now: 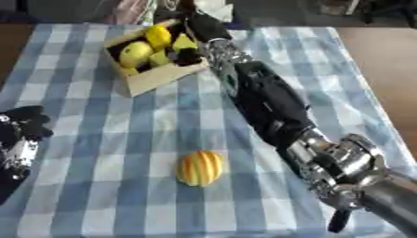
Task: Pick up objects on the table and place them in the box.
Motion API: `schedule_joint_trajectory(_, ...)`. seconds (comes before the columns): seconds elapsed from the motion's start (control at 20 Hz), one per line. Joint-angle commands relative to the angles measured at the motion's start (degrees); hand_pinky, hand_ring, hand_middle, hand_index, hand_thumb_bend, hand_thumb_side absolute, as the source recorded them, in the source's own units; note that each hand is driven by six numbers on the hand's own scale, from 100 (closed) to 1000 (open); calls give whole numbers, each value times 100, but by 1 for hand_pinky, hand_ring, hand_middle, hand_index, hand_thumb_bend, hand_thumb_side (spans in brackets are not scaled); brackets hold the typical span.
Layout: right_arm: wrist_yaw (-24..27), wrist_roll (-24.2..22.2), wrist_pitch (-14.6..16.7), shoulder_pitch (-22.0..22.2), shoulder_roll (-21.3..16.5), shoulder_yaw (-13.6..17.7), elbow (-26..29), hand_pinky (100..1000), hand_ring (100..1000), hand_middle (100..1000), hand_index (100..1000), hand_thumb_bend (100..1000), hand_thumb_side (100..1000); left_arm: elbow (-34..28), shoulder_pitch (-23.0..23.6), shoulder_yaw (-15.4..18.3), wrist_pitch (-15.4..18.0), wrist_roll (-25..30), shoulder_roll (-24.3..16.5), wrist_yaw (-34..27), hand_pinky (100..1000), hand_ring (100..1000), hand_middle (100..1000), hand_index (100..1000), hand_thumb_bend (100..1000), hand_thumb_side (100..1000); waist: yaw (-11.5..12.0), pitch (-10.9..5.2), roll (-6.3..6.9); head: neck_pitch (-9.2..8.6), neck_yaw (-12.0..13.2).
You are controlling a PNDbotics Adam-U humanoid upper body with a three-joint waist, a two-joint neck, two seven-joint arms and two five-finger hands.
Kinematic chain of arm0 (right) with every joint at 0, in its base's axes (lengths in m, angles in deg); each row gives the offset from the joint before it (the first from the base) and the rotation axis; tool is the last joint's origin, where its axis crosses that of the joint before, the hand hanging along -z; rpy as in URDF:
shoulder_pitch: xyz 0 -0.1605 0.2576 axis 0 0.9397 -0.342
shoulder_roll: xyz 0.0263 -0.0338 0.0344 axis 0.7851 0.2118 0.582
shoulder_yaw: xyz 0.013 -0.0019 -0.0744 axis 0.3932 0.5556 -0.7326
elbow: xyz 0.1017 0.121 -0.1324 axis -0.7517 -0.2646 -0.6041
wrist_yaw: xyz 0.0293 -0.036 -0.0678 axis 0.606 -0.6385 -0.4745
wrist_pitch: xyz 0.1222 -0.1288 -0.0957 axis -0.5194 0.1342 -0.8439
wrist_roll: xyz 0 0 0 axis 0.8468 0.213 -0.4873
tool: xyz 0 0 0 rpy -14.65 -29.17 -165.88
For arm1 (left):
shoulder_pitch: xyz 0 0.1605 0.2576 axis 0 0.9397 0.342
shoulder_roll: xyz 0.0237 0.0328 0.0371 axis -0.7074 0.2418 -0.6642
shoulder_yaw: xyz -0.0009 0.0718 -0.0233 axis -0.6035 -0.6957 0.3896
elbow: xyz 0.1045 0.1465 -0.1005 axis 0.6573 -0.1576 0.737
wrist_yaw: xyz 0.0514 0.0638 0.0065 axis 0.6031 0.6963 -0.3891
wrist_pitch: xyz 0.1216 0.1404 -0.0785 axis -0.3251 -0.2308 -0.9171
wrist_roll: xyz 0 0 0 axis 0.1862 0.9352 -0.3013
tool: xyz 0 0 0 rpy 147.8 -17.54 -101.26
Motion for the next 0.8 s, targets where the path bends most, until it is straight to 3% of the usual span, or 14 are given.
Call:
schedule_joint_trajectory(0.05,20,-162,204,-179,-151,-31,291,827,777,809,951,242,543,-83,-65,25,-1,-9,-51,-11,711,576,612,770,228,676,-29,-89,-5,26,1)
schedule_joint_trajectory(0.2,399,-409,656,-172,-344,-197,548,832,778,811,946,203,530,-80,-63,64,-8,-46,-54,-1,711,576,612,770,228,675,-97,-82,-18,20,59)
schedule_joint_trajectory(0.45,1766,-1371,1793,175,-1126,-844,1663,836,784,816,938,153,483,-95,-67,196,-40,-197,-78,32,710,574,611,769,228,671,-277,-53,-25,-7,224)
schedule_joint_trajectory(0.65,2755,-2094,2123,647,-1779,-1278,2853,838,785,804,910,141,459,-107,-64,278,-78,-315,-91,53,709,571,608,768,228,669,-403,-35,-13,-7,309)
schedule_joint_trajectory(0.8,3276,-2569,2239,1050,-2059,-1599,3685,840,792,808,912,140,462,-118,-55,319,-102,-380,-101,61,708,570,606,765,228,666,-480,-28,1,2,337)
